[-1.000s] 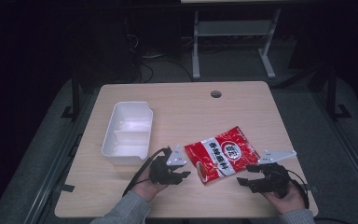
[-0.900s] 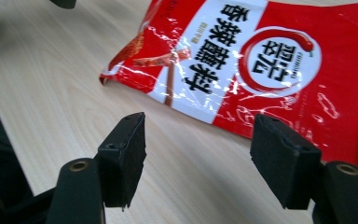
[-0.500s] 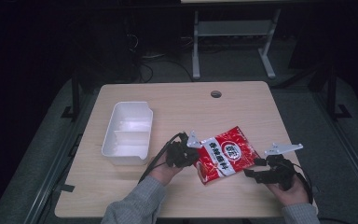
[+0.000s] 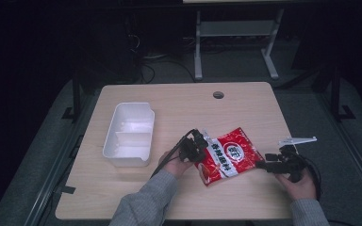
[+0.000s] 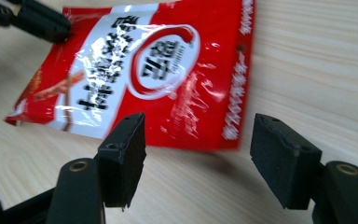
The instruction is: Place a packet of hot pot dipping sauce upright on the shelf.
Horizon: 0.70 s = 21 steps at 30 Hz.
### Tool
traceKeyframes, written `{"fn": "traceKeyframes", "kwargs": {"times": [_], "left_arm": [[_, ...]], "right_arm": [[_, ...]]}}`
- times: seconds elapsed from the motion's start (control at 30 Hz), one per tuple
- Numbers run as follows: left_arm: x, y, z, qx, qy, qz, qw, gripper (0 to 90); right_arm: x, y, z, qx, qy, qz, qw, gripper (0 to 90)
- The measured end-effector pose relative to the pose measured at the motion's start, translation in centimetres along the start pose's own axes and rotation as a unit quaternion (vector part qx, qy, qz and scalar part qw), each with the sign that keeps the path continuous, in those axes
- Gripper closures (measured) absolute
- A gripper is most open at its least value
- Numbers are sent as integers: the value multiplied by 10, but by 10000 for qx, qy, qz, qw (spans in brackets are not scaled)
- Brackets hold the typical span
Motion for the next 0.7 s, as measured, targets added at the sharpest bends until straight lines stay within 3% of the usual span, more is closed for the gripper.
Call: {"fn": "traceKeyframes", "kwargs": {"times": [0.17,0.53,0.7], "left_arm": [[0,-1,1,24,10,34,10000,880],[0,-3,0,-17,-50,141,9999,889],[0,-3,0,-15,-45,160,9999,889]], "right_arm": [[3,-2,3,220,133,54,9997,353],[18,-4,-12,215,515,-135,9984,438],[15,2,-17,351,708,128,9968,468]]}}
Point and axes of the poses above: each handheld gripper's, and its own axes: x roughly forward along the jaws, y roughly out of its top, z roughly to its right, the point moved 9 cm from there along x, roughly forward along the jaws, and after that the axes turned 11 degrees about -x, right-handed, at the moved point
